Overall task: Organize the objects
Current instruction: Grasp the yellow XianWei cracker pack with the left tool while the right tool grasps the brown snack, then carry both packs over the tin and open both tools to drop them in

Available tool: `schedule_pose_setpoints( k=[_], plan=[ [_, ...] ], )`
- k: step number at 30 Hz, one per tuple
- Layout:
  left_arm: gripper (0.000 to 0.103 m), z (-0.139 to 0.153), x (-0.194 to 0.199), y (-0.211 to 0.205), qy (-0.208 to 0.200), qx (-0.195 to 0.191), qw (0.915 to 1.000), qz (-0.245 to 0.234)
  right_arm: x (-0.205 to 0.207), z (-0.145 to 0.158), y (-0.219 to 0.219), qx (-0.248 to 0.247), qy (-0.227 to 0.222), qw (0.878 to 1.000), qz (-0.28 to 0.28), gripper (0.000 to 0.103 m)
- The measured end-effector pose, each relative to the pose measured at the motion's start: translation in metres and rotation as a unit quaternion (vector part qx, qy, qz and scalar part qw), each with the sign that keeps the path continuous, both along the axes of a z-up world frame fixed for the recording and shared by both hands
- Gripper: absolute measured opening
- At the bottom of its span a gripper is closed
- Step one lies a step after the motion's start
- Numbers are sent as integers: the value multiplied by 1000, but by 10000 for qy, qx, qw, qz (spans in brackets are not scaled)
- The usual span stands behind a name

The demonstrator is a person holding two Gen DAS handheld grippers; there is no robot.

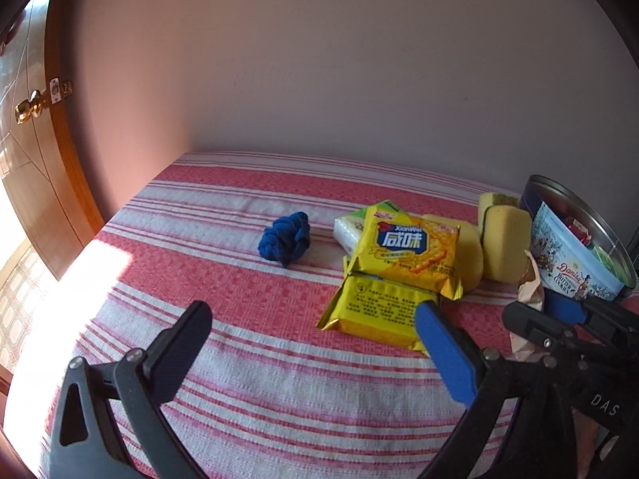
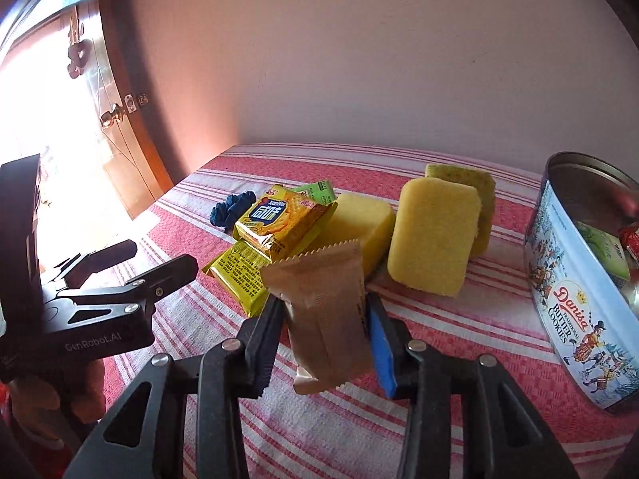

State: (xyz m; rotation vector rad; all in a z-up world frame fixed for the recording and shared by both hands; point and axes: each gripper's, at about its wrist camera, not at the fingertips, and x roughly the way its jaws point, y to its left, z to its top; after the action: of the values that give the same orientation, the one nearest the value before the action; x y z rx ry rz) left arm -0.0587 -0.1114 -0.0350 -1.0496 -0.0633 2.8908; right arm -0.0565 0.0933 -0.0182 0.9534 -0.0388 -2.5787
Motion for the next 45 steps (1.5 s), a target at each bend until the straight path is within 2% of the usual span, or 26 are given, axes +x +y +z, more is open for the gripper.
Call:
schedule_pose_setpoints(
  k=[5,9,12,14,17,19,23,26,31,37,45],
  plan=[
    [103,8,-23,32,190,-106,9993,-311,9,15,28,-21,422,9982,-431,43],
    [103,2,-53,54,65,-323,9986,-403,6,23,45,-39,652,9952,-733,43],
    [103,-9,-76,59,-204,-158,9988,-411,1,25,57,-144,615,9942,-866,44],
    [98,-15,-88,59,-474,10,9981,-406,-2,25,62,-214,561,9937,-942,44],
    [89,-17,-93,58,-536,283,9970,-475,-5,25,66,-275,497,9937,-970,44],
    [80,-17,-93,59,-493,303,9971,-485,-5,23,66,-303,443,9940,-954,44],
    [73,-15,-88,57,-415,287,9978,-435,-3,21,65,-277,438,9940,-959,44],
    [72,-10,-80,56,-195,152,9994,-257,-1,21,65,-264,497,9936,-980,44],
    [72,6,-58,64,358,-437,9983,145,6,28,66,-286,730,9913,-1057,44],
    [72,28,-25,75,858,-513,9943,365,29,48,75,-172,1277,9843,-1205,44],
    [72,52,11,108,1198,-666,9901,312,39,65,91,-330,1542,9785,-1326,44]
  ],
)
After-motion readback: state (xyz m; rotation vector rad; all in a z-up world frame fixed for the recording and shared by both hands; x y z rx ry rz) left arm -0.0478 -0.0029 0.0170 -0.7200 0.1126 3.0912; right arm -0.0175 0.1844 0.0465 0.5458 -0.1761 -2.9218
